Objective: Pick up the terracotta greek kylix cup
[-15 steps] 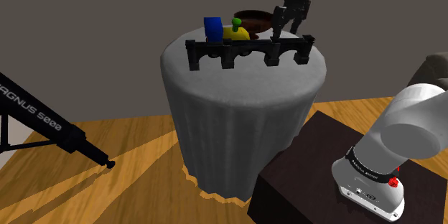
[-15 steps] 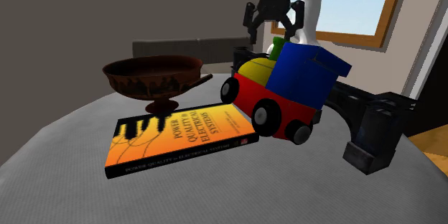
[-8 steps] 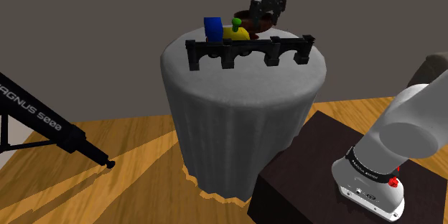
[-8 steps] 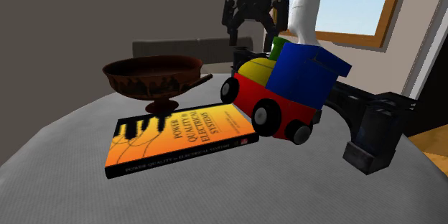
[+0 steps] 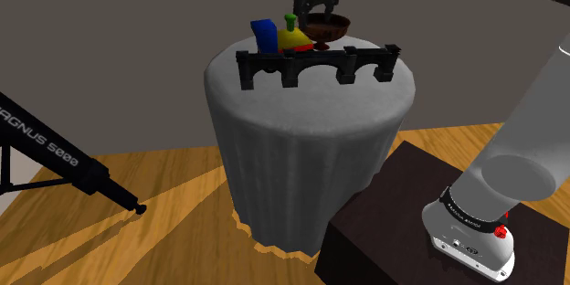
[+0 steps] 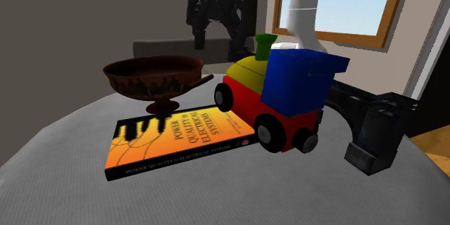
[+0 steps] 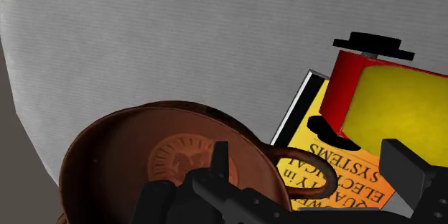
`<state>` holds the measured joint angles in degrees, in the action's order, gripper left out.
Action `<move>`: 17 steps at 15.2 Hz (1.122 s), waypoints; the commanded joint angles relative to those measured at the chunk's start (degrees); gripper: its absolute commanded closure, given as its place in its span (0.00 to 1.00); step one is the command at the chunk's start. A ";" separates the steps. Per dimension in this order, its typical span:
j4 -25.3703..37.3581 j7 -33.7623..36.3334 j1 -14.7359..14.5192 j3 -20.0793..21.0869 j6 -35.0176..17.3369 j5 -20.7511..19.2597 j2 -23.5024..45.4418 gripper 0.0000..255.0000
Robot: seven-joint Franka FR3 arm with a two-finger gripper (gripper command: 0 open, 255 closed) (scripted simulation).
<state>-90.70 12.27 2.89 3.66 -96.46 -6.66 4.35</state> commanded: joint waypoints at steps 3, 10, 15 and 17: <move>15.47 0.82 -0.27 -0.35 4.76 -2.01 11.99 0.00; 22.46 1.30 -0.48 -0.87 5.30 -3.01 18.93 0.00; 18.54 1.72 -0.34 -0.86 2.17 -3.00 18.17 0.00; 18.53 1.65 -0.28 -0.88 2.12 -2.99 18.20 1.00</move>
<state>-72.15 13.92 2.59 2.78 -94.28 -9.64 22.53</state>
